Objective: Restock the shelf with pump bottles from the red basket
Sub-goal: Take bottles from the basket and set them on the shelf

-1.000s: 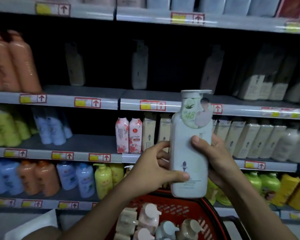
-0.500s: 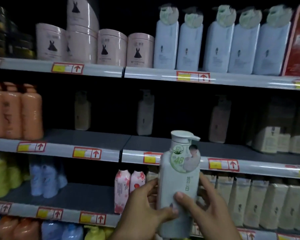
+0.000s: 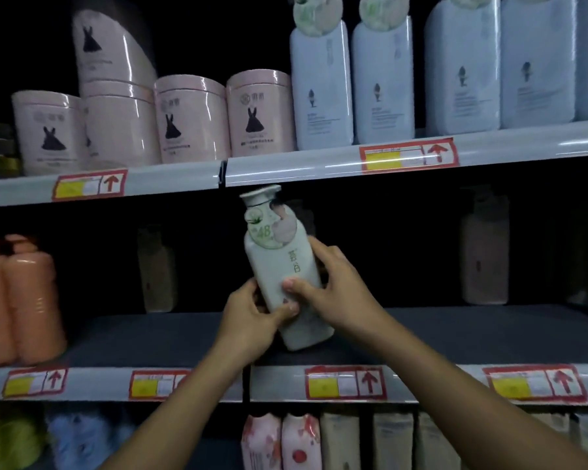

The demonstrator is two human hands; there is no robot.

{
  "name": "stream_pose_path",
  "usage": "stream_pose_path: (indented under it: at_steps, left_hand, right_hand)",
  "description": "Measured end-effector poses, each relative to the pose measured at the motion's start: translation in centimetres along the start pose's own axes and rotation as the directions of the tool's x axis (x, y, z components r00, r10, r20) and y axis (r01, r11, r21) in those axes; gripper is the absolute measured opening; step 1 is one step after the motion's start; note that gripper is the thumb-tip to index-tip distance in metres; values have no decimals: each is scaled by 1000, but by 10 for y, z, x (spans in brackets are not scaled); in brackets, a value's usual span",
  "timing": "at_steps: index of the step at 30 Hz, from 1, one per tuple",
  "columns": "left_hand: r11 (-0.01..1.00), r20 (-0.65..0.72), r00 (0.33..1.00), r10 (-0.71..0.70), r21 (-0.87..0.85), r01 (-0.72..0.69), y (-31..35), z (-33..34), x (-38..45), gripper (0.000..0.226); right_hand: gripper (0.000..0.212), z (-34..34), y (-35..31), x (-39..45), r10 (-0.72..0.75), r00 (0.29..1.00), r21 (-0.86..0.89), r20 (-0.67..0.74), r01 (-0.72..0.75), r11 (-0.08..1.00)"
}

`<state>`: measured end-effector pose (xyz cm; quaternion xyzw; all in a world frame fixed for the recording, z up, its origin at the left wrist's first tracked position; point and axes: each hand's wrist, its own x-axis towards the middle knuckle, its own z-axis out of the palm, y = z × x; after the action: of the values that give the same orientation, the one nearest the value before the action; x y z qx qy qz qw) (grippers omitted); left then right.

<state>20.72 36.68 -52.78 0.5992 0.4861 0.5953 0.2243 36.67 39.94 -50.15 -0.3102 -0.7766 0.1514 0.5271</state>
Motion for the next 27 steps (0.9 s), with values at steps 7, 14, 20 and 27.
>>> stream_pose_path:
  at_steps: [7, 14, 20, 27]
  left_hand:
    - [972, 19, 999, 45, 232, -49, -10, 19, 13, 59]
    - [929, -89, 996, 27, 370, 8, -21, 17, 1, 53]
    - [937, -100, 995, -9, 346, 43, -32, 27, 25, 43]
    - [923, -96, 993, -66, 373, 97, -38, 36, 49, 39]
  right_hand:
    - [49, 1, 46, -13, 298, 954, 78, -42, -295, 952]
    - [35, 17, 49, -26, 419, 893, -124, -165, -441, 889]
    - [28, 31, 52, -9, 433, 878, -146, -206, -465, 873]
    - [30, 41, 54, 7, 504, 838, -107, -209, -531, 840]
